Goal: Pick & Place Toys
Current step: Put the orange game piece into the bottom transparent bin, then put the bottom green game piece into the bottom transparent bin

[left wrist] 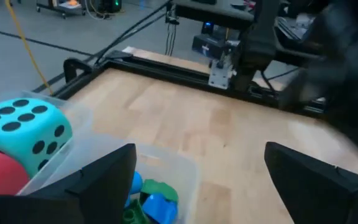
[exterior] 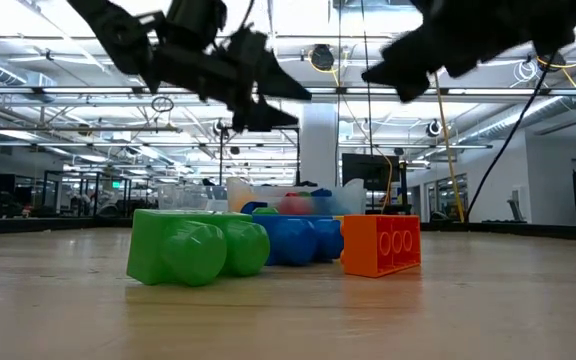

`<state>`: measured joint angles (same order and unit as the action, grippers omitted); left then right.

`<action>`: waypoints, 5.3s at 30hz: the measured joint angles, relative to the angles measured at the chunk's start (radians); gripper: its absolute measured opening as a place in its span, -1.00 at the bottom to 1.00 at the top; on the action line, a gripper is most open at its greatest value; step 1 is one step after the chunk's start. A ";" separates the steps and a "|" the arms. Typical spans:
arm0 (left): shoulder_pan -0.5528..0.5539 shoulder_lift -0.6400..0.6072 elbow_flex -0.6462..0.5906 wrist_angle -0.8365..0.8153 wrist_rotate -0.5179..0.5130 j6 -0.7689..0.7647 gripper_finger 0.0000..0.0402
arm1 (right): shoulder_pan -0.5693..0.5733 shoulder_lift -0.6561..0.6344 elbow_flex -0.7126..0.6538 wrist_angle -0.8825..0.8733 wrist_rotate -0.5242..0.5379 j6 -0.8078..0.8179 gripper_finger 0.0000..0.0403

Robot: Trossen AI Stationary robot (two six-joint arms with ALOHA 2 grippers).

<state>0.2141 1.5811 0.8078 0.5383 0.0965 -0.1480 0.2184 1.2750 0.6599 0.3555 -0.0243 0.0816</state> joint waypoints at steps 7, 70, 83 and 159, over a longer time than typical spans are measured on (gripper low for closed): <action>-0.027 -0.083 0.000 -0.091 -0.005 0.000 0.81 | 0.035 0.250 0.056 0.027 -0.162 -0.017 0.23; -0.208 0.185 -0.001 0.281 -0.057 0.147 0.81 | -0.031 0.032 -0.007 -0.047 0.388 -0.105 -0.72; -0.208 0.185 -0.001 0.276 -0.089 0.139 0.03 | -0.031 0.033 -0.012 -0.015 0.394 -0.121 -0.72; -0.672 0.048 0.258 -0.851 -0.284 -0.304 0.26 | -0.027 -0.186 -0.012 -0.253 0.385 -0.014 -0.24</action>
<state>-0.4576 1.6293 1.0655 -0.3125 -0.1876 -0.4515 0.1917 1.0893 0.6476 0.1024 0.3607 0.0673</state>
